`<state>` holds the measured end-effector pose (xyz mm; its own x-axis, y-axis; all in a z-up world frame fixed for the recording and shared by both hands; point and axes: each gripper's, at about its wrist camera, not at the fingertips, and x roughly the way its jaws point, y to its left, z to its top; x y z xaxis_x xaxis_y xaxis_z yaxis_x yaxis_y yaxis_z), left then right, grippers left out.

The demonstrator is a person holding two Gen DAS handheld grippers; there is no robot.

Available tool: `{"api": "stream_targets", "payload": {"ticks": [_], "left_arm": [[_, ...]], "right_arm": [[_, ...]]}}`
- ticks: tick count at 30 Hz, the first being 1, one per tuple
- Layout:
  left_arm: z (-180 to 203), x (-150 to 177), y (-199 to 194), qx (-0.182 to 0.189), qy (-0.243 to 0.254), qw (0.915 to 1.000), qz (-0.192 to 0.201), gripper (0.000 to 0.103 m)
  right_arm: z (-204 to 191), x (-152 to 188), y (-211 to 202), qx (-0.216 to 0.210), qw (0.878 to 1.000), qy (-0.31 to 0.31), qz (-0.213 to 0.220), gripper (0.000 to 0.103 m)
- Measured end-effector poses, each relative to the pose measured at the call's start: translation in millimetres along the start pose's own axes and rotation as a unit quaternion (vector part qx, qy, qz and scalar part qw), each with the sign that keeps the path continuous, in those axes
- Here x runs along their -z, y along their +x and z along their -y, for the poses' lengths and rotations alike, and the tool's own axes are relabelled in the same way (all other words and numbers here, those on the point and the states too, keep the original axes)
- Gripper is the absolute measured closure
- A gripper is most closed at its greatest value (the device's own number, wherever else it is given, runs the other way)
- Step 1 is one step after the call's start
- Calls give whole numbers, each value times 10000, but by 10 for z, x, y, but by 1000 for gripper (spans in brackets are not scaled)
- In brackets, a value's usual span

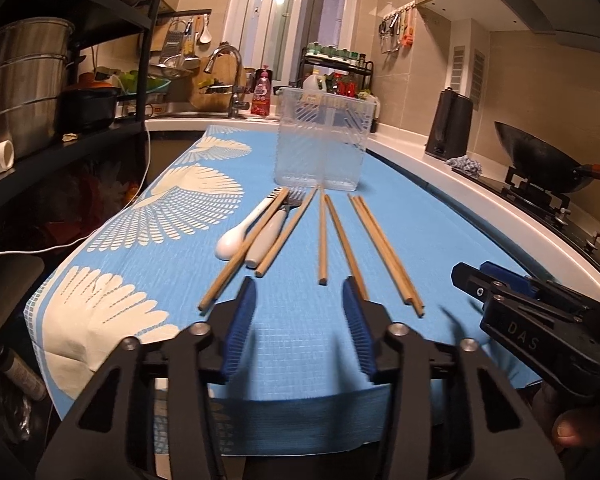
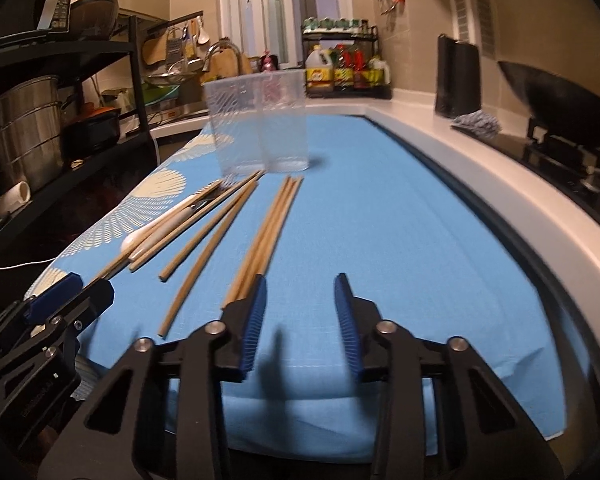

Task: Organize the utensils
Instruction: 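Close the left tool on a wooden chopstick while the right tool grasps another chopstick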

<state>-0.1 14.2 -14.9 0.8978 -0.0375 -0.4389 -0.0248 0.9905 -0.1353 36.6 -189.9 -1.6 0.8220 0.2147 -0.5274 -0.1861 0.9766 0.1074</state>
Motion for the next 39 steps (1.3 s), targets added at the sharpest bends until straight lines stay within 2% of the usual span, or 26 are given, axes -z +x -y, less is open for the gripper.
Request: {"api": "stream_targets", "payload": {"ticks": [3,7,10,13,20,24,26,28,31,35,39], "left_arm": [[-96,-5,33,-122,-99,9999,-47,68],[-189,-2,67,-247,-198,9995,-71,68],[-240,6,89,-319,-237,9992,-87,68],[-310,8,119,-391,-312,9987,-119,68],[-373,11,203,-600,-281,9977,-164,68],[-382,-1,281,-685,-231,9972,-206,68],[-374,-12,304,-685,-187,9973,-195,78],[-348,-9,335,-687,-147,9973,-237,93],[-274,-14,280,-614,-20,9980,-145,98],[-98,-3,148,-362,343,9987,43,98],[-48,12,145,-305,442,9985,48,98]], "right_arm": [[-80,-17,129,-188,9997,55,-128,75],[-164,4,303,-110,9993,-9,-362,83],[-173,23,310,-102,9992,19,-396,85],[-194,23,316,-225,9987,-11,-460,84],[-234,21,344,-182,9987,-157,-449,83],[-224,29,344,-91,9987,-196,-470,97],[-168,25,332,-42,9987,-124,-497,98],[-82,30,307,51,9987,-76,-504,98],[48,43,249,236,9986,21,-480,98],[196,61,172,472,9983,57,-338,98],[254,111,186,303,9988,137,-368,95]]}}
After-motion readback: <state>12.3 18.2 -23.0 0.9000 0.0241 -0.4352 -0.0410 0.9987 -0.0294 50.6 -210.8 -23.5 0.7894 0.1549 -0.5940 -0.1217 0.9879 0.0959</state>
